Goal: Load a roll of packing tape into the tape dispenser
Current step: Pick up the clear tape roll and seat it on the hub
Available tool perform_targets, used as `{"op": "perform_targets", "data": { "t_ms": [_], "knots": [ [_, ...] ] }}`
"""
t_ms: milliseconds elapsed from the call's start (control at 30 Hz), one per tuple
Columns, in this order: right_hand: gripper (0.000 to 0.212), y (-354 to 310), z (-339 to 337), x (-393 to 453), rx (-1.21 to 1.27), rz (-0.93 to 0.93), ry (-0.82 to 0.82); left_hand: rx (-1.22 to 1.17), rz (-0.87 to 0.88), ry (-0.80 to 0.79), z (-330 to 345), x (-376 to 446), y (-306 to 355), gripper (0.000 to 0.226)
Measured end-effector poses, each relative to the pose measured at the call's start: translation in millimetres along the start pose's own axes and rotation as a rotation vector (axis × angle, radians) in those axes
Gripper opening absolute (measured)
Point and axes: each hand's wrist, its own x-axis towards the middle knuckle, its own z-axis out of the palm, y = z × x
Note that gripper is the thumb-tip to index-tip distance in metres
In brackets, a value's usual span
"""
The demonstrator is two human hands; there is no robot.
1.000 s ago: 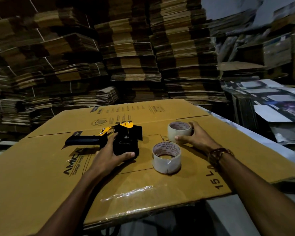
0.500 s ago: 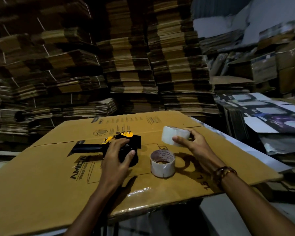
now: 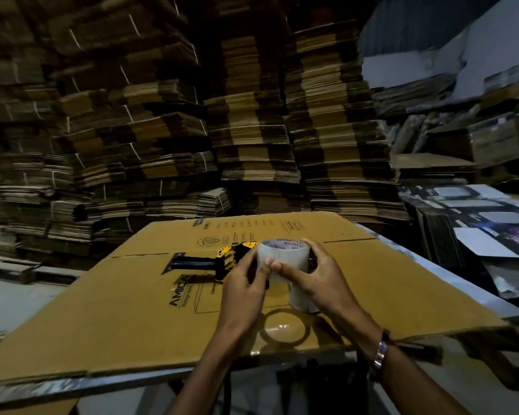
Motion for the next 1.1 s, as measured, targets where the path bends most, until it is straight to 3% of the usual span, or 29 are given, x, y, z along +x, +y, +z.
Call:
{"op": "perform_targets", "data": {
  "t_ms": [133,267,433,600,700,767,867,1000,1100],
  "knots": [
    [0.110,3,12,-4,-0.009,0.009,-0.088,0.045,0.020,0.137,-8,-11,0,0.043],
    [0.091,1,13,-9,0.102,0.023,-0.168,0.069,0.009,0.205,-16,-13,3,0.043],
    [0.083,-2,20,-14,0.100,-0.002,-0.106,0.235,0.077,0.325,-13,-19,-2,0.040],
    [0.086,0,23,-19,0.033,-0.013,-0.039,0.137,-0.007,0.173,-11,-23,-5,0.047],
    [0.082,-1,20,-22,0.063,0.008,-0.050,-0.101,-0.098,0.162,-18,-21,-3,0.026],
    [0.078,3,16,-21,0.143,0.053,-0.082,-0.273,-0.158,0.124,-26,-20,-2,0.015],
    [0.085,7,13,-20,0.282,0.154,-0.223,-0.425,-0.210,0.031,-32,-22,-2,0.019],
    [0.081,7,15,-23,0.362,0.170,-0.265,-0.436,-0.238,0.005,-32,-24,-4,0.026],
    [0.070,4,18,-28,0.311,0.112,-0.173,-0.242,-0.180,0.120,-31,-21,-11,0.028]
  ]
}}
